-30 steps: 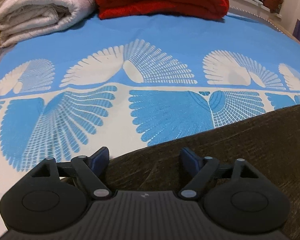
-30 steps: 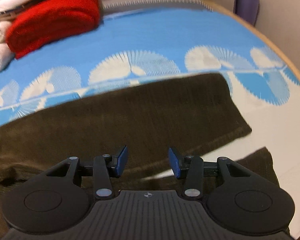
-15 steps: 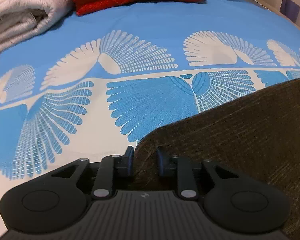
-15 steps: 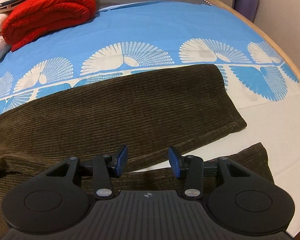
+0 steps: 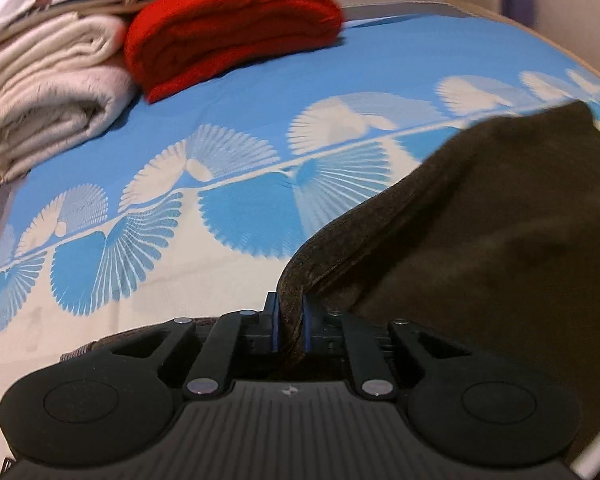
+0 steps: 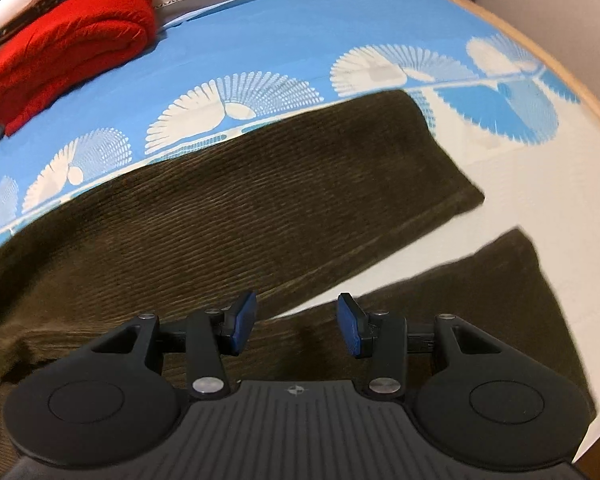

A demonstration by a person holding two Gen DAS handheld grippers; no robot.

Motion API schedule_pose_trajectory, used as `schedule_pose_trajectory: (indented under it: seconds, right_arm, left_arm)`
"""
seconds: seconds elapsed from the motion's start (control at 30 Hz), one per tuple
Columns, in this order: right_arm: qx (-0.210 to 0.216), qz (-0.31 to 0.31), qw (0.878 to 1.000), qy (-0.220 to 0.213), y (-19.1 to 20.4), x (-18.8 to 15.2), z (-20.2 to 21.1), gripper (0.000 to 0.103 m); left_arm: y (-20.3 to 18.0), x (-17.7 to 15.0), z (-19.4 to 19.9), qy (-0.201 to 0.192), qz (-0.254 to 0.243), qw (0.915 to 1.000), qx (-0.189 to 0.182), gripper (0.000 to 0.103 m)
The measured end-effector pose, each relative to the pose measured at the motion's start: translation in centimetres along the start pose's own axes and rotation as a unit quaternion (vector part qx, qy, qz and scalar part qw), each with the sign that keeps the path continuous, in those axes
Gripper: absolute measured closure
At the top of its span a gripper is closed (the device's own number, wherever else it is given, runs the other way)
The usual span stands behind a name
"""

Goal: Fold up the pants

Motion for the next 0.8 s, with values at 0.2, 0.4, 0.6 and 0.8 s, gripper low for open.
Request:
schedule_pose_trajectory:
  seconds: [0.2,0.4,0.6,0.8]
  right_arm:
    - [0.037,-0.011,0.999,-0.027,2.1,-0.6,1.5,0.057]
    - [0.037,-0.042,0.997,-0.045,0.8,0.4,1.5,0.057]
    - [0.043,-0.092,0.994,-0.043,-0.7,1.3,0.3,0.056]
    - [0.044,-0.109,0.992,-0.055,-1.0,2.8,-0.9,0.056]
  left_arm:
    - [-3.4,-7.6,6.0,0.047,-0.028,0.9982,-0.027,0.094]
    - [-1.8,-11.1,5.4,0.103,0.056,0.9913,-0.06,0.08]
    - [4.0,-11.6,4.9,0.116,0.28,0.9489,-0.088,0.05]
    - [3.1,-12.0,4.7,0.151,0.296,0.9316,-0.147,0.05]
Point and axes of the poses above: each gripper's, at about its wrist camera, not at the fingertips, and z roughly against the way its jaws point, y to its left, x to its top, the point moved 9 cm from there along -z, roughly the way its jaws point, and after that the axes turned 4 degrees about z, right-handed, at the moved point
